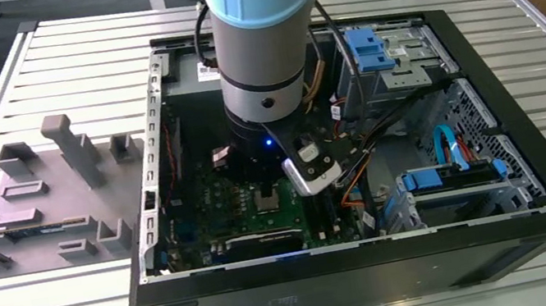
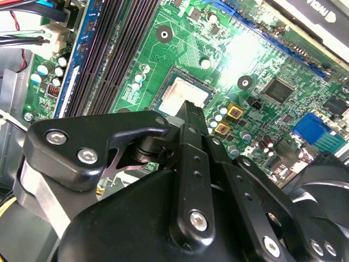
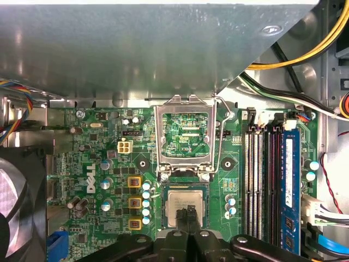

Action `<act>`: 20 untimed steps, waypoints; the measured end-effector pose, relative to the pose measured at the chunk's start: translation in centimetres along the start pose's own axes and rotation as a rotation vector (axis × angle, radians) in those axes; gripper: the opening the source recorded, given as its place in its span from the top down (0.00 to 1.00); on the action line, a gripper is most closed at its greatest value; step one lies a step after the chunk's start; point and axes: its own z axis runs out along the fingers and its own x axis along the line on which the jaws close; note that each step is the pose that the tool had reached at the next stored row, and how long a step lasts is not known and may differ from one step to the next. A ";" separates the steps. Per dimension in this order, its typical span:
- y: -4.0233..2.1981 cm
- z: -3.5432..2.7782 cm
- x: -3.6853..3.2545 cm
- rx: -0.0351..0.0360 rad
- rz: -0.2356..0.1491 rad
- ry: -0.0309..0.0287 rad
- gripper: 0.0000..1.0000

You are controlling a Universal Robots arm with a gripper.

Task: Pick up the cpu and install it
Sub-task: 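Close the cpu cover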

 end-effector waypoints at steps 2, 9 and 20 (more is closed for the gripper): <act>-0.01 -0.09 0.00 0.0007 0.000 0.0003 0.89; 0.01 -0.94 0.01 0.0001 0.000 0.0000 0.89; 0.01 -1.27 0.01 0.0000 0.000 -0.0001 0.89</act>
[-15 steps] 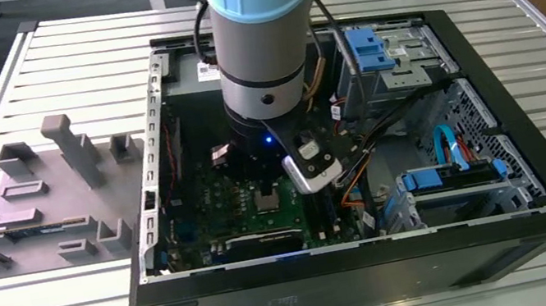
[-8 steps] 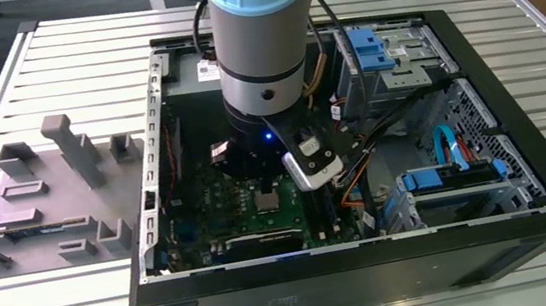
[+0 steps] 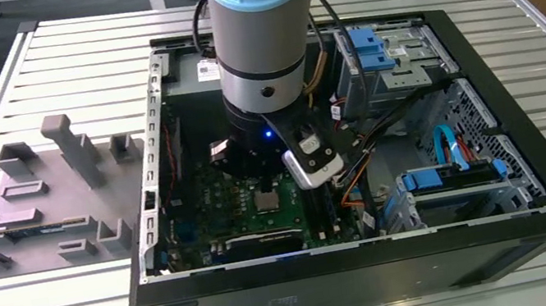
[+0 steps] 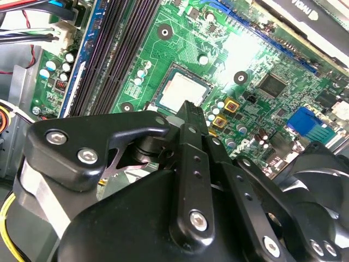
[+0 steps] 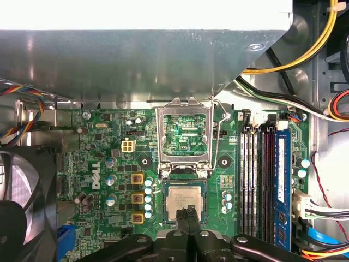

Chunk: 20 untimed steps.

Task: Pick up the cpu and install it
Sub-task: 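Close the cpu cover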

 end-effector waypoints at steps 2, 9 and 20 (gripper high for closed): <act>0.00 0.00 0.00 -0.0001 0.000 -0.0002 0.89; 0.00 0.07 0.00 -0.0027 0.000 -0.0072 0.89; 0.30 0.30 -0.40 -0.0028 0.000 -0.0076 0.89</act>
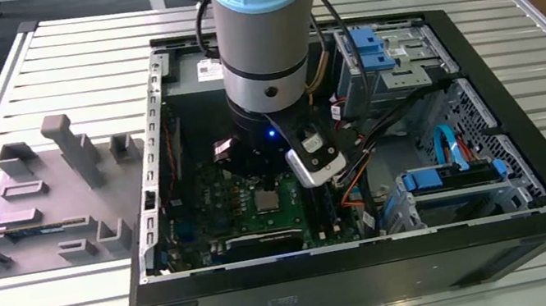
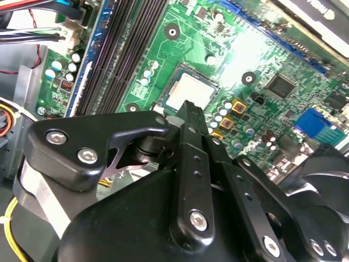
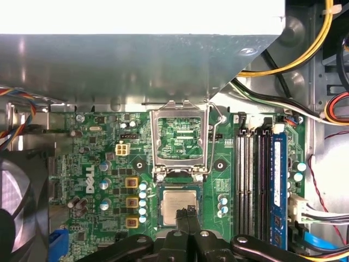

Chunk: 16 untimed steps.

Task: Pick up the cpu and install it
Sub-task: 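Close the cpu cover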

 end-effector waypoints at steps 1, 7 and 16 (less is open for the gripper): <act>0.06 0.02 -0.09 0.0000 0.000 -0.0001 0.89; 0.57 0.13 -0.79 0.0000 0.000 0.0000 0.89; 1.74 0.30 -1.75 0.0001 -0.002 0.0000 0.89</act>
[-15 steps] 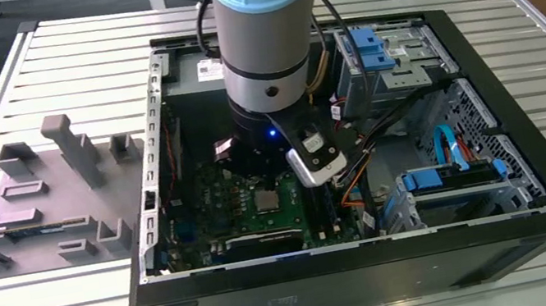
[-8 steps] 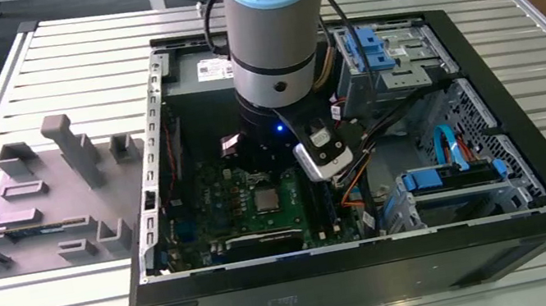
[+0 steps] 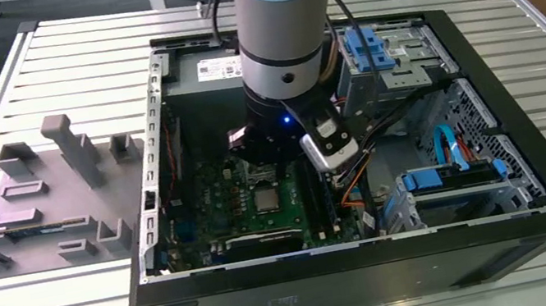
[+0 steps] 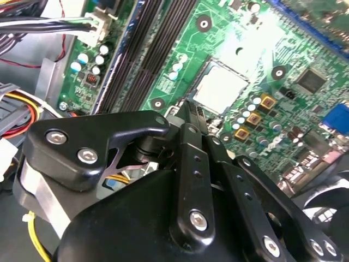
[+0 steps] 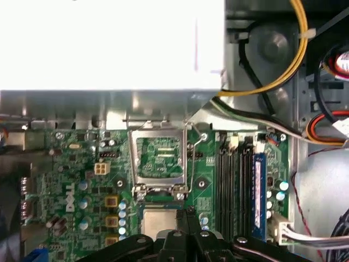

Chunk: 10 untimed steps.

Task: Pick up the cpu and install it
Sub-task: 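Close the cpu cover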

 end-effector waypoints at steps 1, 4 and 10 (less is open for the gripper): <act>0.07 0.02 -0.07 0.0000 -0.002 0.0000 0.89; 0.17 0.12 -0.18 -0.0004 -0.013 -0.0003 0.89; 0.22 0.35 -0.21 -0.0002 -0.060 -0.0081 0.89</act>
